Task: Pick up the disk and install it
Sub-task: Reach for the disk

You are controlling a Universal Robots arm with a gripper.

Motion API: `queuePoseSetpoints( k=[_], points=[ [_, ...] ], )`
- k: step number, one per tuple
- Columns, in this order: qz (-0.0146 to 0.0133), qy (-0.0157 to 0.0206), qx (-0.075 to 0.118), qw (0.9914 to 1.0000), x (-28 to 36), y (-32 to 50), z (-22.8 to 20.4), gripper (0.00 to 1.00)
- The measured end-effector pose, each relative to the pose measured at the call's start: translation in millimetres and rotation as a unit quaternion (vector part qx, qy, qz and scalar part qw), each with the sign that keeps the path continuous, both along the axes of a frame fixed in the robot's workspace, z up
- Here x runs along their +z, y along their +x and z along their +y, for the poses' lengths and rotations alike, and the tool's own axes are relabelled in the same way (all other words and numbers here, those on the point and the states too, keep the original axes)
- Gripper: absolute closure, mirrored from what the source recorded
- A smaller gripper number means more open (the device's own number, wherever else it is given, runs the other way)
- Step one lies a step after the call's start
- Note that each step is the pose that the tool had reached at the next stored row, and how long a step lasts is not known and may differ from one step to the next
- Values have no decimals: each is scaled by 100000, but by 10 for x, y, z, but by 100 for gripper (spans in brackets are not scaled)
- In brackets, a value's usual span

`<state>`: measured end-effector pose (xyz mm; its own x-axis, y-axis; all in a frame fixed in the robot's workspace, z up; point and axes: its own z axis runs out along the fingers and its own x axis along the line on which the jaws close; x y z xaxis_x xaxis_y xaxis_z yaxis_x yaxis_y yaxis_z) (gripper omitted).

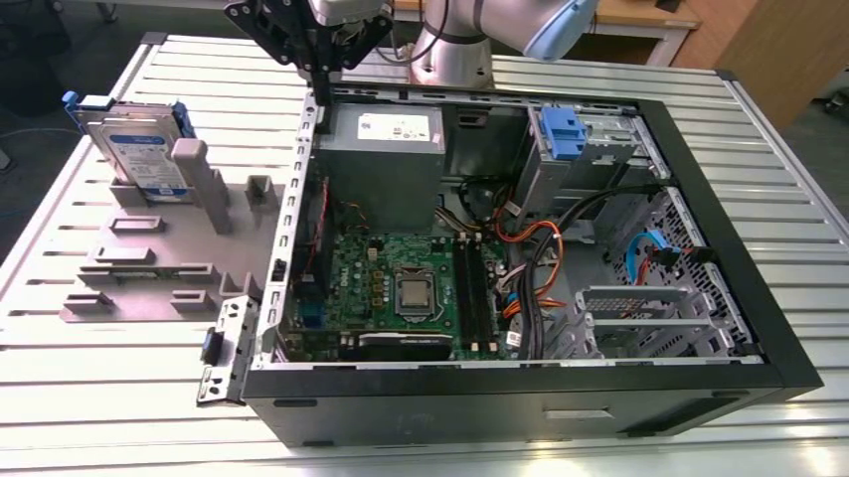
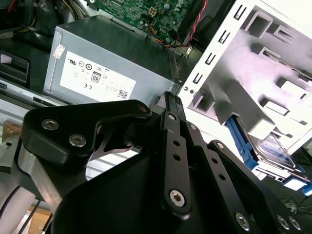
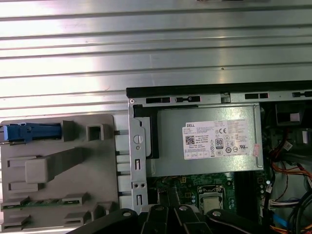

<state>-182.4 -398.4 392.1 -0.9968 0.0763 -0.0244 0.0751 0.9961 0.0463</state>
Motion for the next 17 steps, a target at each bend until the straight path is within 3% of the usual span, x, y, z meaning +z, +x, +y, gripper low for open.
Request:
queuePoseSetpoints(
  k=[17],
  points=[
    [1,-1,-5,100000,-1,-35,0,89]
  ],
)
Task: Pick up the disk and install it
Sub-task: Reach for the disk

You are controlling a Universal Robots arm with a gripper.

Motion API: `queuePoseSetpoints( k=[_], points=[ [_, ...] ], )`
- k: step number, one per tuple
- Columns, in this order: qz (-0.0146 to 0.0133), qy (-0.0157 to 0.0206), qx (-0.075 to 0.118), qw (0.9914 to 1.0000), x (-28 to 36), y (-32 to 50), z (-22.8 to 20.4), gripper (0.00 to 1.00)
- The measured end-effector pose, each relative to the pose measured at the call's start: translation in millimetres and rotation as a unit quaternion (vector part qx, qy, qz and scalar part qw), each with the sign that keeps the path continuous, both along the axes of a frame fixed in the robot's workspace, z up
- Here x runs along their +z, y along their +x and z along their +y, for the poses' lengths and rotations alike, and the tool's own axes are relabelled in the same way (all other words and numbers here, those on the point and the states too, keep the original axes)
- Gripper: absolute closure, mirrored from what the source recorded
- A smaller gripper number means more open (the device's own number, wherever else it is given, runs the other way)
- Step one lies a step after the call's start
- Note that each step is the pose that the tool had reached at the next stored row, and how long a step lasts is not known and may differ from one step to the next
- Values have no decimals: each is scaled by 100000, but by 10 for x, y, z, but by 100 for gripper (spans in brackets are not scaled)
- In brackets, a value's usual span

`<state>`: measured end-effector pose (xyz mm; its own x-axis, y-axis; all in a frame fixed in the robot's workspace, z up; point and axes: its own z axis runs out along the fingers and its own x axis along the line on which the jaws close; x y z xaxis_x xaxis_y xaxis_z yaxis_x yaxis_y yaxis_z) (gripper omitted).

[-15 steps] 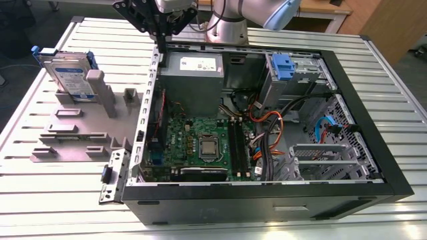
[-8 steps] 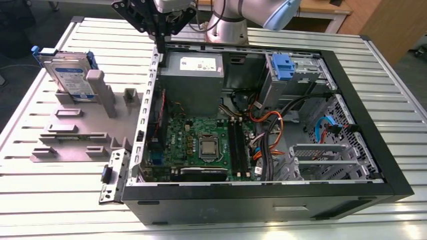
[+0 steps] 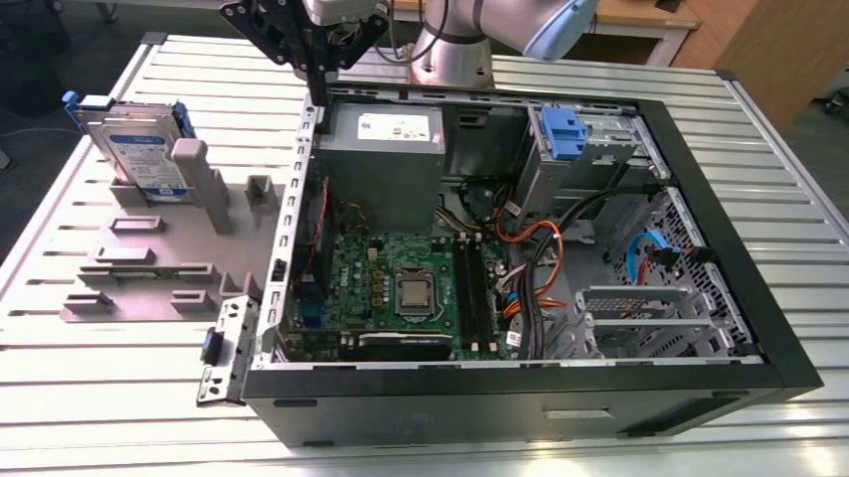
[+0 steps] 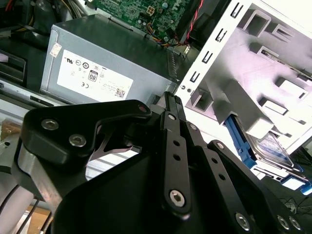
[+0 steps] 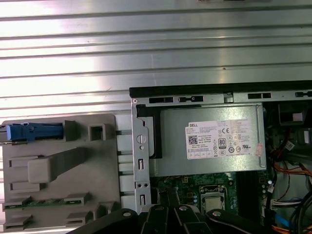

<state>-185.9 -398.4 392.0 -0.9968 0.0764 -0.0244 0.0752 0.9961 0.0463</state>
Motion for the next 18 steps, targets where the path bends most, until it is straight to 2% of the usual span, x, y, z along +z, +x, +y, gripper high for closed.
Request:
queuePoseSetpoints(
  k=[7,9,18],
  points=[
    [0,1,6,100000,0,-13,0,89],
    [-3,2,6,100000,-3,-68,0,89],
    [2,-2,-2,100000,-5,-94,0,89]
  ],
)
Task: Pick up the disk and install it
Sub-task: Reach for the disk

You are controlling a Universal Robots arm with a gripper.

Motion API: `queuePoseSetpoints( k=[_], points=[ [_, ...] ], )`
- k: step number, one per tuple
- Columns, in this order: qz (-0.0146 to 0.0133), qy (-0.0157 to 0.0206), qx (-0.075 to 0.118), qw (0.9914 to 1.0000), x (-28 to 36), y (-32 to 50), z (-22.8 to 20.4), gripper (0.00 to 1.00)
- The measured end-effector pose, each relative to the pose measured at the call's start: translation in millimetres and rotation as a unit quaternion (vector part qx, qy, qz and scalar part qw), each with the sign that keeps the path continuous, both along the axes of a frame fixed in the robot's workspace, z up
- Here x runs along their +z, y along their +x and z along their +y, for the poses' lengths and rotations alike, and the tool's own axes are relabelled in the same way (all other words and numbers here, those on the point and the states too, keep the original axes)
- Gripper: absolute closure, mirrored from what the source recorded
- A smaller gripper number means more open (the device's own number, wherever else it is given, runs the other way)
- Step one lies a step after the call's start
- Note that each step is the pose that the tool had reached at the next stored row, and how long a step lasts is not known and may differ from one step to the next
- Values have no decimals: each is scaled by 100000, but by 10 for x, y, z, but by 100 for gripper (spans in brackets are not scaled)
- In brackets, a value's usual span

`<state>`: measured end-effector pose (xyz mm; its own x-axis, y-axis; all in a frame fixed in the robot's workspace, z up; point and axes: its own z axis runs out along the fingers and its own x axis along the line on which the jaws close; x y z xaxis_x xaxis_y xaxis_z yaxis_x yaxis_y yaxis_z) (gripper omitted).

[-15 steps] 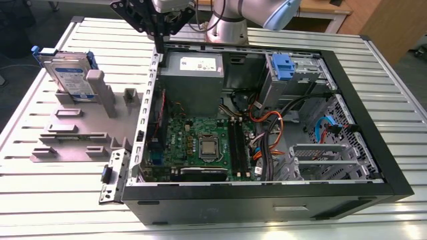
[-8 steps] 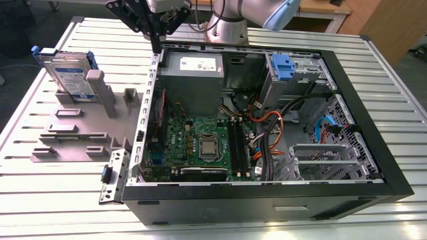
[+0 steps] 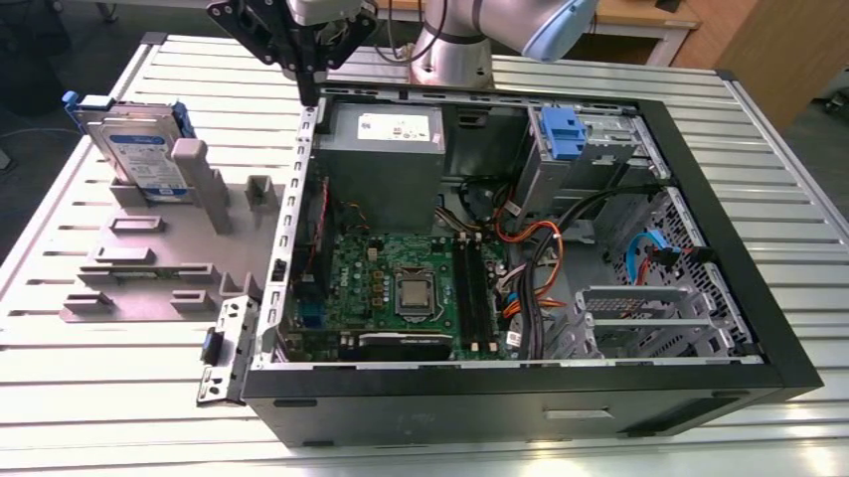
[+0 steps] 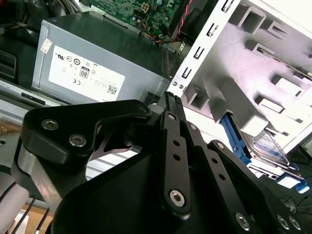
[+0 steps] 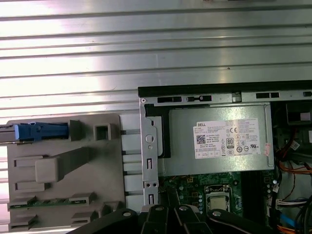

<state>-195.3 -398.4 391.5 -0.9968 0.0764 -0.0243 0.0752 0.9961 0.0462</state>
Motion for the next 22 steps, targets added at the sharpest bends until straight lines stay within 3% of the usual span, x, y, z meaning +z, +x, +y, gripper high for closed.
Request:
queuePoseSetpoints(
  k=[22],
  points=[
    [-4,6,7,100000,0,-81,0,89]
  ],
)
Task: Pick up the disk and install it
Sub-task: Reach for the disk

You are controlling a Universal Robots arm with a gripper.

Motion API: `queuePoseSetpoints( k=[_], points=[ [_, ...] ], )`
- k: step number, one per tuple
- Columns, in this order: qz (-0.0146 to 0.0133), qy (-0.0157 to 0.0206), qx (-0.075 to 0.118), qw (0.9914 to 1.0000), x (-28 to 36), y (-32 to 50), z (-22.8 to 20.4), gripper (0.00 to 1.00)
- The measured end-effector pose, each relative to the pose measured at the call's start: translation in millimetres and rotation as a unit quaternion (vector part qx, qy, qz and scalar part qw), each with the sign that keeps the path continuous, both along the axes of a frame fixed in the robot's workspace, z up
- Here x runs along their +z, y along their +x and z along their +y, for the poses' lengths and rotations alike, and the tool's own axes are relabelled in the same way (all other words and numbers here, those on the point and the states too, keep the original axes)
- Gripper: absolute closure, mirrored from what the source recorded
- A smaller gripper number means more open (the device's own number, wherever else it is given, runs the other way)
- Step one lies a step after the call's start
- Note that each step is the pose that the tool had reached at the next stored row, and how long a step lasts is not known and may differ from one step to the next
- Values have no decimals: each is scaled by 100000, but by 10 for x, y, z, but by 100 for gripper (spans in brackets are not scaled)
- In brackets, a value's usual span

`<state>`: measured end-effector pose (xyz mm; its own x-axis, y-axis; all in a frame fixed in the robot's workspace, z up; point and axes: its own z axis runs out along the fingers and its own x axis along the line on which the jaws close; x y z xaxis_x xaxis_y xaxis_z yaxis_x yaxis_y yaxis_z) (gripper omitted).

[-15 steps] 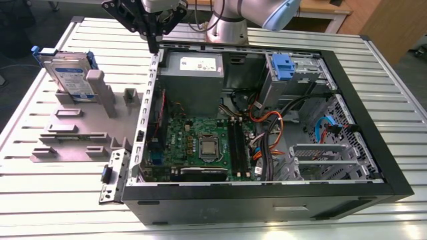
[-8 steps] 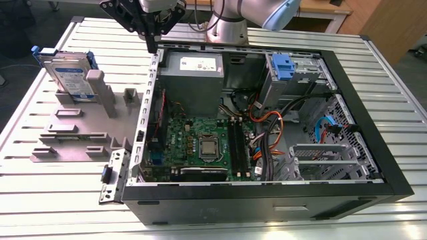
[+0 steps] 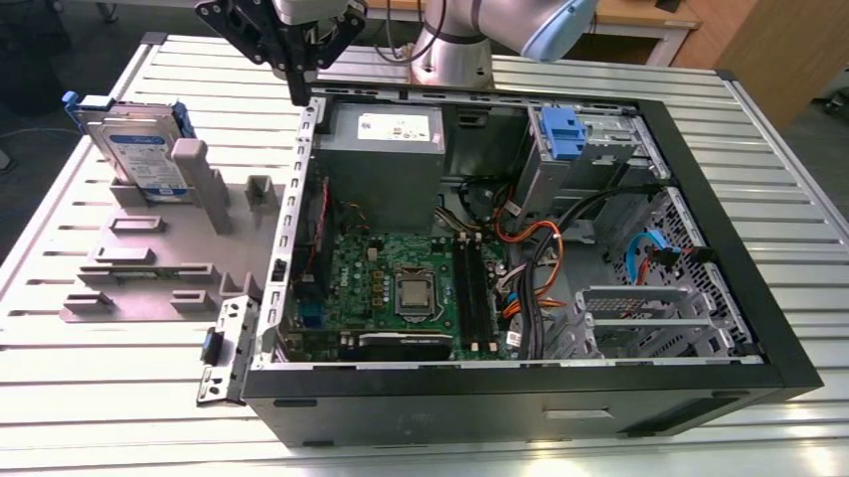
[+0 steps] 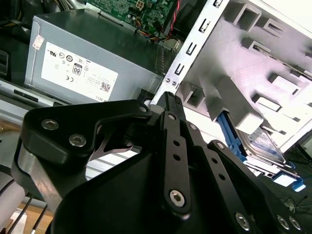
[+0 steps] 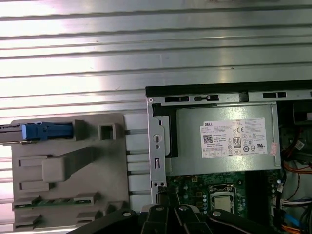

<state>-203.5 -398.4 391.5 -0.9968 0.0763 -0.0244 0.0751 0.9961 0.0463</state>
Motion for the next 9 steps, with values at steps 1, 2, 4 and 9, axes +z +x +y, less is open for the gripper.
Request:
queuePoseSetpoints(
  k=[1,2,4,9],
  points=[
    [3,-6,-1,100000,0,-3,0,89],
    [3,-3,-4,100000,0,-7,0,89],
    [1,-5,-3,100000,0,-14,0,89],
    [1,-4,0,100000,0,-35,0,89]
  ],
)
